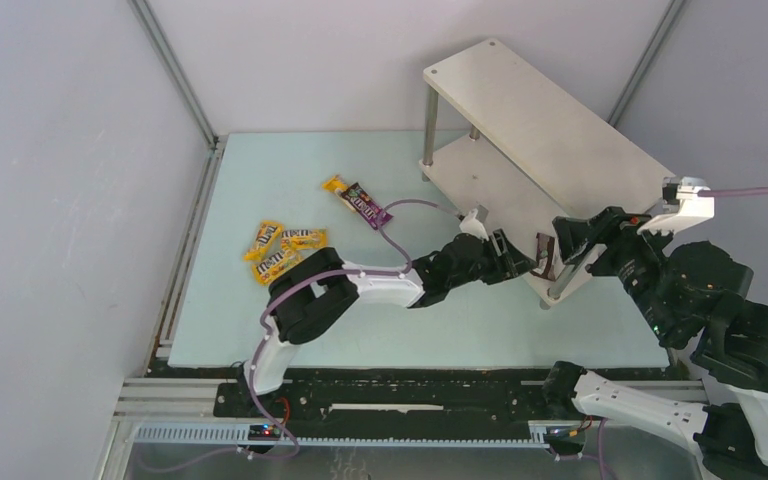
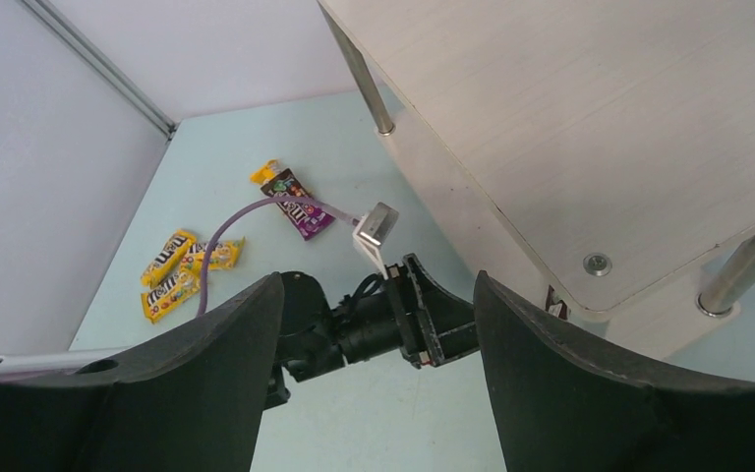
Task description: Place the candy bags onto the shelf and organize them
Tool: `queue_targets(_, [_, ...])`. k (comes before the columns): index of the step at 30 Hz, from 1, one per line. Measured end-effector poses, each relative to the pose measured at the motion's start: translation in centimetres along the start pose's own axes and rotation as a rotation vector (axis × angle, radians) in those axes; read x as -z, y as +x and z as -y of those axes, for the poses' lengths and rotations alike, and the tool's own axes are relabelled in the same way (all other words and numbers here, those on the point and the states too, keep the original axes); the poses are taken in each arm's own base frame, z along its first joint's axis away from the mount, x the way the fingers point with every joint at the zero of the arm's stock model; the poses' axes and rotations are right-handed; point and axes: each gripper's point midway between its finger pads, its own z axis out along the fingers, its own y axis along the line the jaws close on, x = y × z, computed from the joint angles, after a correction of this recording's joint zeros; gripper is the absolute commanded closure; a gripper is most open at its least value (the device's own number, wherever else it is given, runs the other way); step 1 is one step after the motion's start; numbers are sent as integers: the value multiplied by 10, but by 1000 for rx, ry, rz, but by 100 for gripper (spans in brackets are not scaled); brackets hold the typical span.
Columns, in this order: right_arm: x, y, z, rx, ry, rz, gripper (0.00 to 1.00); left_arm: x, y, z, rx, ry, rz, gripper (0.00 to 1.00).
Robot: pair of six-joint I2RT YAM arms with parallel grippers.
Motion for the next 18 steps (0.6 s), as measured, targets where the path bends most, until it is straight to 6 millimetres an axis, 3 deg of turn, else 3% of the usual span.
queue_targets(4, [1, 2, 1, 3, 3, -5, 21, -14, 8, -7, -15, -5, -31, 46])
queue_targets(13, [1, 3, 3, 8, 7, -10, 21, -29, 20, -21, -26, -29, -71, 48])
queue_targets(18, [1, 3, 3, 10, 10, -9, 21, -36, 21, -20, -33, -25, -81, 52])
